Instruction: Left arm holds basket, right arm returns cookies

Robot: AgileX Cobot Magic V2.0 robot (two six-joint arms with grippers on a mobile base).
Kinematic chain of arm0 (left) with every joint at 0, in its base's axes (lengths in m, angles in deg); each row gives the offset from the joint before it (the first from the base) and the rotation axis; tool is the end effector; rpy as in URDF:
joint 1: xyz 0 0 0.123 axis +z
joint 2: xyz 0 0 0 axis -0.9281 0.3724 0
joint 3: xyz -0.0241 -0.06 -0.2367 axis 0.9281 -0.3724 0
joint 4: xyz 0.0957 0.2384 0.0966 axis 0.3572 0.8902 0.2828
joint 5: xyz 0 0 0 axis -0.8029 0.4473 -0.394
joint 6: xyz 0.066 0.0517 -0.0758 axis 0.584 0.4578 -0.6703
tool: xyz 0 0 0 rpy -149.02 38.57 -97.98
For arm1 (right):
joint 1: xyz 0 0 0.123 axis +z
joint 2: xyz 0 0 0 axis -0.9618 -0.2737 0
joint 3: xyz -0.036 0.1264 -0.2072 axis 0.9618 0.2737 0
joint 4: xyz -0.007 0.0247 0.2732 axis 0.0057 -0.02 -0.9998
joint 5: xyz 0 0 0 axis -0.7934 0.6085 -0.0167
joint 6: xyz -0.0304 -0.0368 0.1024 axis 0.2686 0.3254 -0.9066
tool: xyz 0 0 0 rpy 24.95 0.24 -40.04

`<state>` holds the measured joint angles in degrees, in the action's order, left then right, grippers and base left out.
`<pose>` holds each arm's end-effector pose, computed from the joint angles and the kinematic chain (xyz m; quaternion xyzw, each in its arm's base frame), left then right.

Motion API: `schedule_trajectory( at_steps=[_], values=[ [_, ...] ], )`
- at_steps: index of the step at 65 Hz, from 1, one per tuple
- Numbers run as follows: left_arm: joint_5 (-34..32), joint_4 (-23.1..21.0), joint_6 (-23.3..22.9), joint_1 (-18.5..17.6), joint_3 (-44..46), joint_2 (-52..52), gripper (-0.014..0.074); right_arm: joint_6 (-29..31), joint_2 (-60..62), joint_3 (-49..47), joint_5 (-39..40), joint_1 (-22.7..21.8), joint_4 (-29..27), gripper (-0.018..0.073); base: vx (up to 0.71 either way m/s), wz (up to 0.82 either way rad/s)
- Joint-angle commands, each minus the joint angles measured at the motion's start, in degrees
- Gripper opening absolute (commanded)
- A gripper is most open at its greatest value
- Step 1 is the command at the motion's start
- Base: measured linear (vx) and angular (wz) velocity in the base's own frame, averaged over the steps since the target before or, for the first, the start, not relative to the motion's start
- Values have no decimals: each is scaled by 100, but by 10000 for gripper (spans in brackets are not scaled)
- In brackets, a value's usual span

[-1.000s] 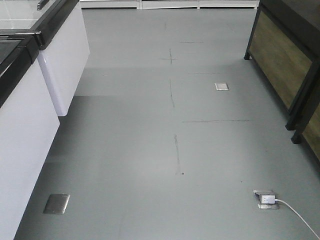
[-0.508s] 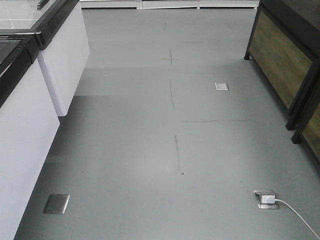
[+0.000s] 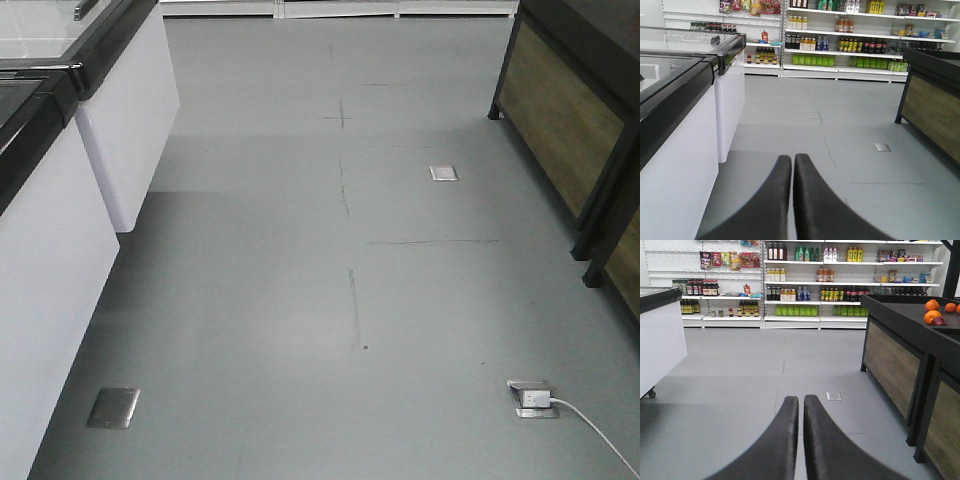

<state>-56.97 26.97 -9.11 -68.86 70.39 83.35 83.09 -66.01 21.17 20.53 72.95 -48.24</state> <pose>0.1421 -0.0011 0.1878 -0.0436 0.7318 -0.0446 0.6786 0.1418 -0.0038 0.1957 0.0036 0.7138 -0.0162 0.7001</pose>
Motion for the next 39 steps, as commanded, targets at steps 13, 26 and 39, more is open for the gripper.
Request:
schedule_trajectory(
  at_steps=[13,26,39],
  values=[
    [-685,-38,-44,-34,240,-100,-6,38,69,102,435,0,59,-6,0,0],
    [-869,-27,-16,-34,603,-100,-6,38,69,102,435,0,59,-6,0,0],
    [-778,29,61,-34,1233,30,-6,38,69,102,435,0,59,-6,0,0]
  ],
)
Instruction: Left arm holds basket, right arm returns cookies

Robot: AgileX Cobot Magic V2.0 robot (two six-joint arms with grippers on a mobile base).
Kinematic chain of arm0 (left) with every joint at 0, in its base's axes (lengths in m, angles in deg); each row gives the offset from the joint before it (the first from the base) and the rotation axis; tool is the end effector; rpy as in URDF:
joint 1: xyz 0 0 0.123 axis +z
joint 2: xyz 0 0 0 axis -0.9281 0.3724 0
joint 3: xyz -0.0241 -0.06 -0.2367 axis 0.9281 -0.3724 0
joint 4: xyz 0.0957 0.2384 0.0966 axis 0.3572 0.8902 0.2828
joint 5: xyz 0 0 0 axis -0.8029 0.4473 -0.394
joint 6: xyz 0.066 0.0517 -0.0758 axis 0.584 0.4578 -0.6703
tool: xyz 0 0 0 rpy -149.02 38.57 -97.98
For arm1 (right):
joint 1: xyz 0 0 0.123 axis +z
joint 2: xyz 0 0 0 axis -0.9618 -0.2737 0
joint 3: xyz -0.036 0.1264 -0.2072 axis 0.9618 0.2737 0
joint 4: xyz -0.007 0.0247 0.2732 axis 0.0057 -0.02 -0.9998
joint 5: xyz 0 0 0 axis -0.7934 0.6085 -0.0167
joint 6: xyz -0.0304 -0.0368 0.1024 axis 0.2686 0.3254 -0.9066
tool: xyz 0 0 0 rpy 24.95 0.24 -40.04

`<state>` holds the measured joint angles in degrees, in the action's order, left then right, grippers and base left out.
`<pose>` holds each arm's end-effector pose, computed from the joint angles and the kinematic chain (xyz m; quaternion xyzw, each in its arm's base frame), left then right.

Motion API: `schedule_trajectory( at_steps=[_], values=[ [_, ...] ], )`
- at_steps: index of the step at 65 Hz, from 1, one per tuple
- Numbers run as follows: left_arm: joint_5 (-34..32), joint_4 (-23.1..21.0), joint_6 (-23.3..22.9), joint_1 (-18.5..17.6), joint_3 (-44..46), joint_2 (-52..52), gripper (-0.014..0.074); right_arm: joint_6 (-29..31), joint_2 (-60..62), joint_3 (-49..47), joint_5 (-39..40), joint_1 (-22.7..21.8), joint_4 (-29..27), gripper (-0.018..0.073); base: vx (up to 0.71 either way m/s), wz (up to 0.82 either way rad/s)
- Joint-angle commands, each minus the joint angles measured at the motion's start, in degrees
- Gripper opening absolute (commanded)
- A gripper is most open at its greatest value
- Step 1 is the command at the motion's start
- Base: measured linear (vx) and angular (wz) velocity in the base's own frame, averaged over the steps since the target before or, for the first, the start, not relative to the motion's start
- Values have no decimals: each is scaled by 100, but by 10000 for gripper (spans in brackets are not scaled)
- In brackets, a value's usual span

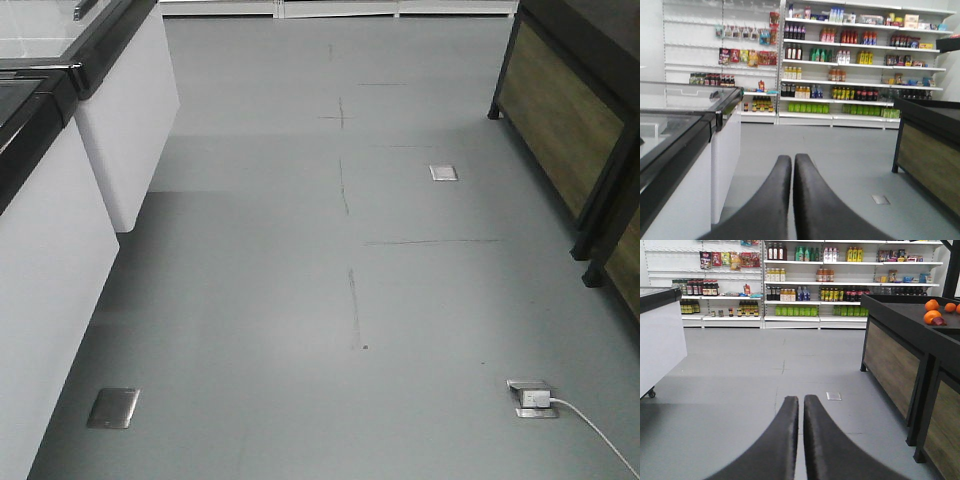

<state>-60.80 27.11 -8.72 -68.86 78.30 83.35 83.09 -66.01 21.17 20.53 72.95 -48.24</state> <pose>0.1339 -0.0013 0.2480 -0.0354 0.6588 -0.0471 0.7500 0.1418 -0.0038 0.1957 0.0036 0.7138 -0.0162 0.7001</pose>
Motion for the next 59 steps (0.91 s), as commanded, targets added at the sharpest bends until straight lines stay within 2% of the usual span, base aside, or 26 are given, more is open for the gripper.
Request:
schedule_trajectory(
  at_steps=[1,23,32,45,59],
  values=[
    [-395,15,23,-34,500,78,-6,38,69,102,435,0,59,-6,0,0],
    [894,15,155,-34,2129,1718,-6,38,69,102,435,0,59,-6,0,0],
    [1365,15,392,-34,2530,2535,-6,38,69,102,435,0,59,-6,0,0],
    [1376,15,392,-34,2575,3303,-6,38,69,102,435,0,59,-6,0,0],
    [1295,15,387,-34,2575,3600,-6,38,69,102,435,0,59,-6,0,0]
  ],
)
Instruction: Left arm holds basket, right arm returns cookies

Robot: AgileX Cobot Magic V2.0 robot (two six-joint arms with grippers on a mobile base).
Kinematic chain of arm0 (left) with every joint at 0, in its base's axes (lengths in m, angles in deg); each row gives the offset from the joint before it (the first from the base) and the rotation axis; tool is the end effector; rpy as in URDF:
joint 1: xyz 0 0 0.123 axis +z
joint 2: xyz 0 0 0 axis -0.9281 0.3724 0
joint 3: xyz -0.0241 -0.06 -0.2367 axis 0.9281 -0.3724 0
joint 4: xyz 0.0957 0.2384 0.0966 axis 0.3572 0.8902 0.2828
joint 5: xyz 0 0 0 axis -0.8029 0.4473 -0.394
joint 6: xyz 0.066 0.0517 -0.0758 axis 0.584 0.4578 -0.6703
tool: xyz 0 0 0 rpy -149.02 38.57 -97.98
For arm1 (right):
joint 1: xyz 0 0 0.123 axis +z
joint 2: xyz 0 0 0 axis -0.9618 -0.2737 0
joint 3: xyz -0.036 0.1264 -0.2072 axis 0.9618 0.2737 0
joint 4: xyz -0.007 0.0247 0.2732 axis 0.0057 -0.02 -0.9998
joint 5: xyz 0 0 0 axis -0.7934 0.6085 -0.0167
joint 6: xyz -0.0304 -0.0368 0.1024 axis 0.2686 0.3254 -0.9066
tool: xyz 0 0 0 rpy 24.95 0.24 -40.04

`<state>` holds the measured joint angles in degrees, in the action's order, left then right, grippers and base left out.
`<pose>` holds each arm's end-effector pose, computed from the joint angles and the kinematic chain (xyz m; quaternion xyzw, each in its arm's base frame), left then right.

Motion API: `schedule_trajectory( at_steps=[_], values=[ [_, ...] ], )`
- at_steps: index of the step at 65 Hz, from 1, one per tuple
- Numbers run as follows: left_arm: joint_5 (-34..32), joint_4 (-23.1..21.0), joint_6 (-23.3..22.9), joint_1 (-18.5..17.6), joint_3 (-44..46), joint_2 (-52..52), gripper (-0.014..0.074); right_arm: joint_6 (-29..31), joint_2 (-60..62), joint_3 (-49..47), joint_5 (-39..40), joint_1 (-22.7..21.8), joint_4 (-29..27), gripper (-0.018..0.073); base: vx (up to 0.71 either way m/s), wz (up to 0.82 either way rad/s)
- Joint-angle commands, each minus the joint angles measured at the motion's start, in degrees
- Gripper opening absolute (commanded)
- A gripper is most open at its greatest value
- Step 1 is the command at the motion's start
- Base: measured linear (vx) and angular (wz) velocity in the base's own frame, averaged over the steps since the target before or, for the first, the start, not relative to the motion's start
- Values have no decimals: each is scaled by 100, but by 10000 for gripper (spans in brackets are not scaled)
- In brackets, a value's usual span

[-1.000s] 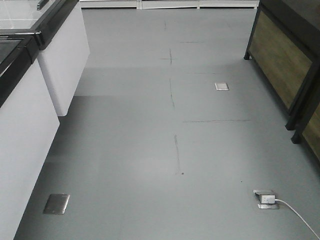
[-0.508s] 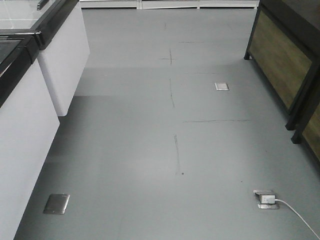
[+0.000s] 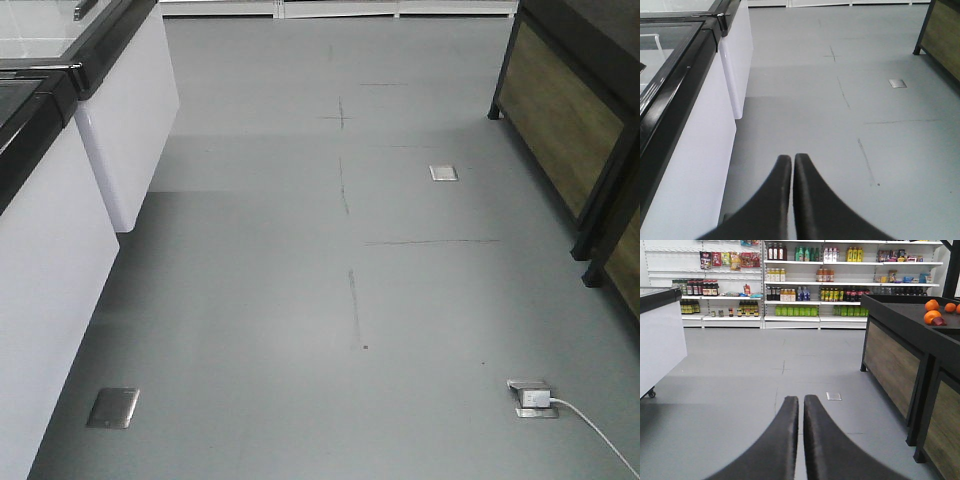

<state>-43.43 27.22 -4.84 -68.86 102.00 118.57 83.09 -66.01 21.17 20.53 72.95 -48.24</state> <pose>0.2020 -0.0004 0.2710 -0.0207 0.8260 -0.0098 0.5632 0.1418 -0.0038 0.1957 0.0036 0.7138 -0.0162 0.7001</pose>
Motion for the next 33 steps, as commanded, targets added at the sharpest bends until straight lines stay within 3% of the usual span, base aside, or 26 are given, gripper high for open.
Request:
schedule_trajectory(
  at_steps=[1,33],
  values=[
    [-448,4,-1,-34,205,85,-6,38,69,102,435,0,59,-6,0,0],
    [-274,-1,-12,-34,205,91,41,38,69,102,435,0,59,-6,0,0]
  ],
)
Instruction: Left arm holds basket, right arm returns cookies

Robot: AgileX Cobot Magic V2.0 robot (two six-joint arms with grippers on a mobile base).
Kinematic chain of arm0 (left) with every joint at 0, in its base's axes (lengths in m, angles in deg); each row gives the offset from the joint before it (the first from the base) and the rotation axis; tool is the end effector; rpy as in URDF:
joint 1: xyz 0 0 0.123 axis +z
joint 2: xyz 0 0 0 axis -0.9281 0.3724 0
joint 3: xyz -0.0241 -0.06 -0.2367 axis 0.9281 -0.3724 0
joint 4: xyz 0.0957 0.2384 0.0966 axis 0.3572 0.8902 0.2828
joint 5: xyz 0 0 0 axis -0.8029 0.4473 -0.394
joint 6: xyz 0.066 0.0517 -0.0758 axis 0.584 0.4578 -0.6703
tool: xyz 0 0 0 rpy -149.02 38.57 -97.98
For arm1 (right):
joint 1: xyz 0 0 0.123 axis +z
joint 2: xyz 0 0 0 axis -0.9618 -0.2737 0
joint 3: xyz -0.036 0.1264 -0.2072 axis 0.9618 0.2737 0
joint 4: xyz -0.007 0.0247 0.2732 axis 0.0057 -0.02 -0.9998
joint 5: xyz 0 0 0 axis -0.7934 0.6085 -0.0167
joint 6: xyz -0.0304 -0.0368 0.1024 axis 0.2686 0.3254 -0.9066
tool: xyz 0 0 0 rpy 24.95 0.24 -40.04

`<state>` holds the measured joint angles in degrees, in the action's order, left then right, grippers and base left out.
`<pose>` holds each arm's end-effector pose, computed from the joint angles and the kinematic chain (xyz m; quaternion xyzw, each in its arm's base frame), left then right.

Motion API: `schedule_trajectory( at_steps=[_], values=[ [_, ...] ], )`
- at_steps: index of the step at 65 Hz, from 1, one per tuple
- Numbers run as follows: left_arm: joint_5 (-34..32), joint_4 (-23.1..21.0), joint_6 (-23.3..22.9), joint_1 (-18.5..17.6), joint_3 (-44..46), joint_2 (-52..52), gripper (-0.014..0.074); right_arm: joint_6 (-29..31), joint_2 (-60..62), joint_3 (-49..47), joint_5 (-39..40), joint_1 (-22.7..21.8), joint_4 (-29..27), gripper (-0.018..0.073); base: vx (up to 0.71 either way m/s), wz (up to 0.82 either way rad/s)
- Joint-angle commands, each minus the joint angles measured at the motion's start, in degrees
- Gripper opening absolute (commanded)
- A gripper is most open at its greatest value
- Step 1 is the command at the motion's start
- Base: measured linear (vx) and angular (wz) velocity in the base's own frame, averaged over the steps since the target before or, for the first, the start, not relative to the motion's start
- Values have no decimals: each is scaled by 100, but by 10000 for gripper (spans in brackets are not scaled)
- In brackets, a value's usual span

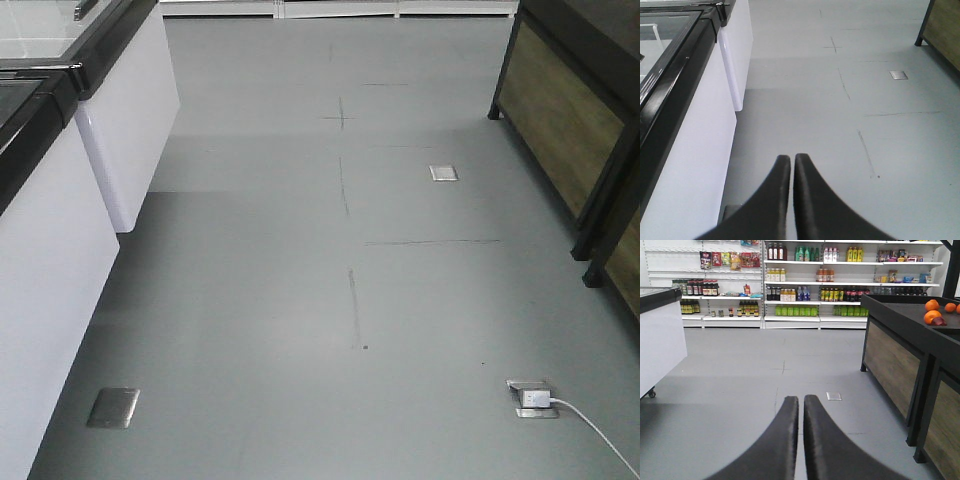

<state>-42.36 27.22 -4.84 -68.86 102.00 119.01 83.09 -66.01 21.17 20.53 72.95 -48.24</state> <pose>0.2023 -0.0003 0.2675 -0.0211 0.8333 -0.0091 0.5523 0.1418 -0.0038 0.1957 0.0036 0.7138 -0.0162 0.7001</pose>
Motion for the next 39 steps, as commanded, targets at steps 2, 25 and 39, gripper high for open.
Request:
schedule_trajectory(
  at_steps=[2,25,39],
  values=[
    [-381,-1,-12,-34,205,47,50,38,69,102,435,0,59,-6,0,0],
    [-388,-1,-12,-34,205,47,298,38,69,102,435,0,59,-6,0,0],
    [-452,-1,-7,-34,205,47,457,38,69,102,435,0,59,-6,0,0]
  ],
)
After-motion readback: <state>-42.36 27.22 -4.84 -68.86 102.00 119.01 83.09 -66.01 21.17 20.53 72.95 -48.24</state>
